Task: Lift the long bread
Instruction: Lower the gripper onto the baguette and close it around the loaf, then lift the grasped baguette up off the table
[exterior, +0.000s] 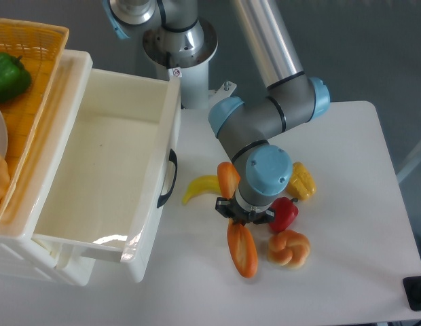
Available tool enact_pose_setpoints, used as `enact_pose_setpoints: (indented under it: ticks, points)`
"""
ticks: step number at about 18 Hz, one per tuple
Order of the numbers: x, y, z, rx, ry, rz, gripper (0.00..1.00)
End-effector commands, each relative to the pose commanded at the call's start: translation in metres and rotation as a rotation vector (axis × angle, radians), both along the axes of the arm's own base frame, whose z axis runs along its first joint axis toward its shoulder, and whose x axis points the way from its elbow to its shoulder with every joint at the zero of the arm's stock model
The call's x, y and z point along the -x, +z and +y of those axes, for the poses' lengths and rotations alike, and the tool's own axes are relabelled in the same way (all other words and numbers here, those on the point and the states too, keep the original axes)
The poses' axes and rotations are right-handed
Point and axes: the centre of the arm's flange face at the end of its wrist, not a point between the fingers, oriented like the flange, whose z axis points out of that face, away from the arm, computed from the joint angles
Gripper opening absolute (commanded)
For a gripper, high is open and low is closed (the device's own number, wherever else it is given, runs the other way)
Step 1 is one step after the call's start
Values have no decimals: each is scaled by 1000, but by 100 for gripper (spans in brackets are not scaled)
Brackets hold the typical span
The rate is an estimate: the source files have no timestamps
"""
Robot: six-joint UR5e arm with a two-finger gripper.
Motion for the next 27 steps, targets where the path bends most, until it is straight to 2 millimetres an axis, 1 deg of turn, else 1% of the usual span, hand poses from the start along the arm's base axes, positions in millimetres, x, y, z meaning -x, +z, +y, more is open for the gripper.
enact_pose_setpoints:
  ticks: [3, 6, 8, 12, 15, 16, 19, 21, 24, 27]
  points:
    - [1, 15, 1, -15, -8, 20, 7]
    - [-3, 19, 3, -30, -110, 26, 7]
    - [-1, 21, 4, -38, -168, 32, 7]
    - [-2, 36, -3, -43, -173, 48, 7]
    - [-10, 52, -8, -42, -181, 52, 7]
    - [-11, 63, -10, -49, -205, 64, 7]
    - [-11, 85, -27, -62, -269, 73, 7]
    - [-16, 96, -30, -67, -271, 76, 7]
    - [-19, 99, -31, -61, -276, 67, 7]
    - [-22, 99, -28, -63, -283, 66, 7]
